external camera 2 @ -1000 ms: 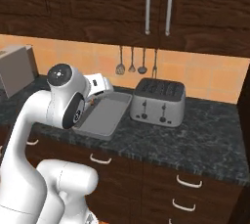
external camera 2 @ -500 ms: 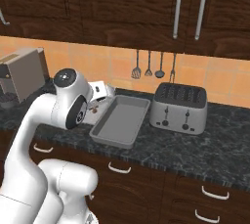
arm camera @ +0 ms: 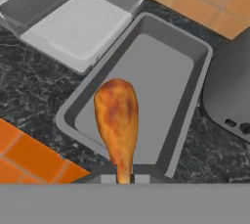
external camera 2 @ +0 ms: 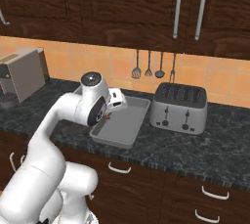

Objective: Place one squash and one chicken drumstick in each tupperware on the nearby counter, to pack two identical lunches.

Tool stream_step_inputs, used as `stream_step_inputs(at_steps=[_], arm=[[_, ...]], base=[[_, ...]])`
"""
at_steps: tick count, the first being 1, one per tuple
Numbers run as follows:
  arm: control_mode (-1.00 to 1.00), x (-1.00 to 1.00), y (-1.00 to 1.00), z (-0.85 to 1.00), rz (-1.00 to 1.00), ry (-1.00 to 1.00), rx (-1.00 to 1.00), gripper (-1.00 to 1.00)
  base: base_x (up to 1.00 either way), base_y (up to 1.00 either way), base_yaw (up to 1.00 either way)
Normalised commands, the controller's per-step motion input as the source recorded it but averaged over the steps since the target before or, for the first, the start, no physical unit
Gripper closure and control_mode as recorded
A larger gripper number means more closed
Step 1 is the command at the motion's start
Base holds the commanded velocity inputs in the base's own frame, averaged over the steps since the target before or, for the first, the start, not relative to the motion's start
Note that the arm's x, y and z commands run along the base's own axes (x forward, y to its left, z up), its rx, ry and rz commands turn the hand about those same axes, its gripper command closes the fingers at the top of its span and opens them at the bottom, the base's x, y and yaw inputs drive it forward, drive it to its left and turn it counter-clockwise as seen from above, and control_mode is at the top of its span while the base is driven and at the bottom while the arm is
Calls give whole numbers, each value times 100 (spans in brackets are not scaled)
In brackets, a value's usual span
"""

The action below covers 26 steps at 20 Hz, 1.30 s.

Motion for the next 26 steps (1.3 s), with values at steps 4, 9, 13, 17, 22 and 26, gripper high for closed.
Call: stream_step_inputs(at_steps=[4, 9, 13, 17, 22, 26], arm=[[-100, 65, 16, -25, 0, 14, 0, 100], [-100, 67, 1, -13, 0, 15, 0, 100], [-100, 27, -28, -26, 3, 0, 2, 100], [-100, 17, -40, -62, 2, -8, 0, 100], [-100, 26, -12, -66, 0, -5, 0, 100], [-100, 44, -1, -36, 0, 0, 0, 100]], base=[[0, 0, 0], [0, 0, 0], [0, 0, 0], [0, 0, 0], [0, 0, 0], [0, 0, 0]])
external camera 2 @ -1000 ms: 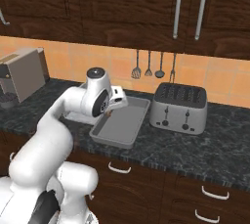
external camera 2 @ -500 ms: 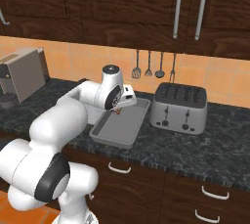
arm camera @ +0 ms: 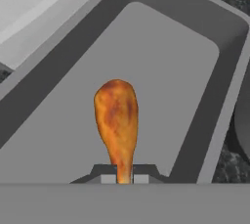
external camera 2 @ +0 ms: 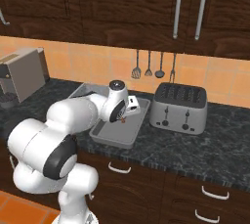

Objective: Place one squash and one chicken drumstick in each tupperware on the nearby counter, to pack two identical lunches.

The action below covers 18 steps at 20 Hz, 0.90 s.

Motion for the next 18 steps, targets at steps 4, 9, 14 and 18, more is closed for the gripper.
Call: stream_step_inputs(at_steps=[4, 9, 14, 18], arm=[[-100, 49, 0, -13, 0, 0, 0, 100], [-100, 47, 0, -25, 0, 0, 0, 100], [-100, 30, 0, -31, 0, 0, 0, 100], [-100, 13, 0, -3, 0, -1, 0, -100]], base=[[0, 0, 0], [0, 0, 0], [0, 0, 0], [0, 0, 0]])
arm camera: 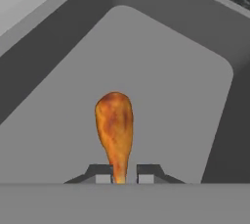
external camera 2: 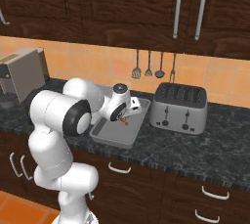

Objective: Place one squash and one chicken drumstick in each tupperware on the nearby counter, to pack two identical lunches.

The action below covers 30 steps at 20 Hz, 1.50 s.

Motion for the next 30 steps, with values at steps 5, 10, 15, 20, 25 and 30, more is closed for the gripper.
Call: stream_step_inputs(at_steps=[5, 10, 15, 20, 25, 30], arm=[[-100, 0, 1, 20, 0, -1, 0, -100], [-100, -58, 24, 90, -1, -10, -4, -100], [-100, -56, 58, 98, -21, -15, 11, -100], [-100, -95, 59, 61, -33, -13, 37, -100], [-100, -100, 18, 35, -17, -7, 17, -100], [-100, -88, 0, 57, 0, -2, -5, -100]], base=[[0, 0, 0], [0, 0, 0], [0, 0, 0], [0, 0, 0], [0, 0, 0], [0, 0, 0]])
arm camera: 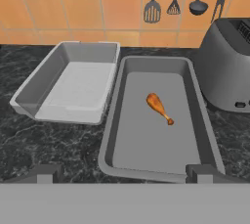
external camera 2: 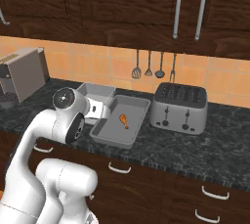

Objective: Place one squash and one chicken drumstick in each tupperware on the nearby counter, to pack two identical lunches.

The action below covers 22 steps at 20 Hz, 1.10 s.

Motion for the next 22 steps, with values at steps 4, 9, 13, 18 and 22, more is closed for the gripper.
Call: stream_step_inputs(at_steps=[4, 9, 13, 18, 22], arm=[[-100, -67, 0, 52, 0, 0, -6, -100], [100, -17, 0, 14, 0, 1, -4, -100], [100, 0, 0, 0, 0, 0, 0, -100], [100, 0, 0, 0, 0, 0, 0, -100], [100, 0, 0, 0, 0, 0, 0, -100]], base=[[0, 0, 0], [-38, 0, 0], [-89, -45, -12], [-63, -99, -16], [-37, -100, -9]])
